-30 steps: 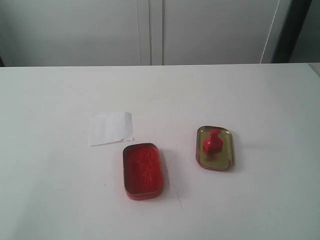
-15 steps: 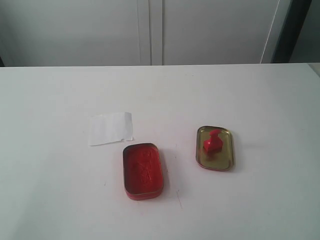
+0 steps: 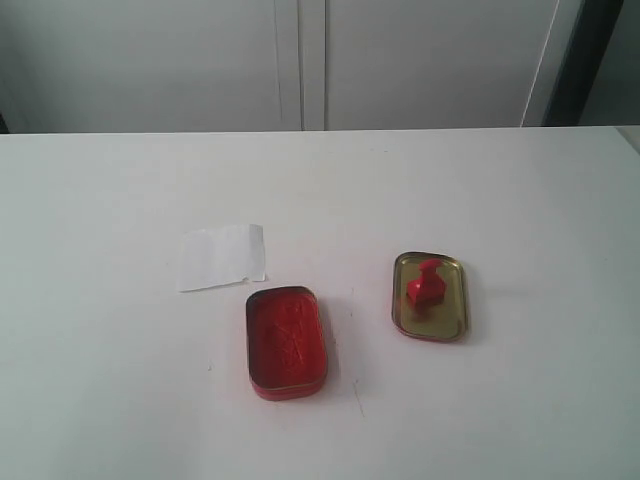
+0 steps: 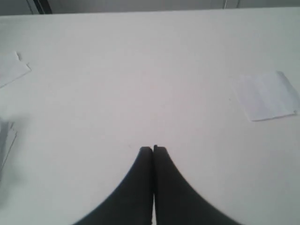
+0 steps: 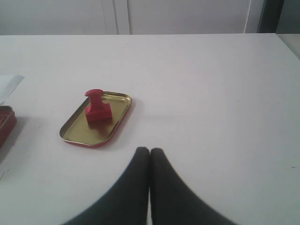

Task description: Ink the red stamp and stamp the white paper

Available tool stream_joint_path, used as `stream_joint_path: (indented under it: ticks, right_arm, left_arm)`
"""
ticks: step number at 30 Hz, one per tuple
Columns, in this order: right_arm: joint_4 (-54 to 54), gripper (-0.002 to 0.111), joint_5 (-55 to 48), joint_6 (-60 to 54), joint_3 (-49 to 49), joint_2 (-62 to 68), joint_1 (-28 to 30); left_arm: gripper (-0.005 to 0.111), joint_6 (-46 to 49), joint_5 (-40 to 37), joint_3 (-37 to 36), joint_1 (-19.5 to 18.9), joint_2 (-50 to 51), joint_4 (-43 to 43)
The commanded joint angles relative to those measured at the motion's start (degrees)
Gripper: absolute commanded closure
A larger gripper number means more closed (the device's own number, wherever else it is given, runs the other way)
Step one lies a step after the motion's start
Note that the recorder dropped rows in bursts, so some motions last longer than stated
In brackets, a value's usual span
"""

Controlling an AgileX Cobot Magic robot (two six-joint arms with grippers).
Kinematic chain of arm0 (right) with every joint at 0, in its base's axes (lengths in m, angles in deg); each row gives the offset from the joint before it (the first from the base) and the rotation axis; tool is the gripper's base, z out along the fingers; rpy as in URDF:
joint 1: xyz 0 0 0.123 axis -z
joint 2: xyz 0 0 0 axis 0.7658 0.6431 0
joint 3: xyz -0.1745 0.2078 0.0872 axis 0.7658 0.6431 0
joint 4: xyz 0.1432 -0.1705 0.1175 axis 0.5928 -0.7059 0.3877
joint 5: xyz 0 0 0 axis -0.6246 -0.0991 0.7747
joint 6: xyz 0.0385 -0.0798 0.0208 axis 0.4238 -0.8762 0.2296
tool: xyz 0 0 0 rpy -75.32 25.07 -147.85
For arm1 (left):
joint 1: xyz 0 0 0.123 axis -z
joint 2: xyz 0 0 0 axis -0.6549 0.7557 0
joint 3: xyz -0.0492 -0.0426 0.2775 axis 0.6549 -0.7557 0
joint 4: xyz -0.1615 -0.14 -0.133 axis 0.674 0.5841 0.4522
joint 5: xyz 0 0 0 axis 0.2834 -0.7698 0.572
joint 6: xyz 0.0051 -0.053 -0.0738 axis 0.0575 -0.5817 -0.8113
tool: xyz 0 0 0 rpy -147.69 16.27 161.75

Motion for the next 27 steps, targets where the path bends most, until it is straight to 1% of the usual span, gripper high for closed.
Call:
stream_joint_path:
  ticks: [1,8,13,16,22,27]
  right_arm:
    - [0.0,0.108,0.8,-0.1,0.3,-0.3,0.3]
    - [0.0,0.108,0.8,-0.1,0.3,-0.3,0.3]
    - [0.0,0.108,0.8,-0.1,0.3,-0.3,0.3]
    - [0.0,0.108,0.8,-0.1,0.3,-0.3,0.3]
    - [0.0,0.108,0.8,-0.1,0.3,-0.3,0.3]
    - [0.0,0.108,0.8,-0.1,0.3,-0.3,0.3]
  left_arm:
    - [0.107,-0.2,-6.8,5.5,0.1,7.0,0.0]
    - [0.107,2.4,-15.4,13.3,0.1,17.4,0.4]
    - [0.107,9.0,-19.2,18.2,0.1,25.1,6.6]
    - [0.107,10.8,-20.7,20.8,0.1,30.0,8.6]
    - [0.107,12.7,-24.4,26.3,0.2,39.7,9.0]
    - [0.107,14.3,-29.5,32.4,0.2,47.0,9.3]
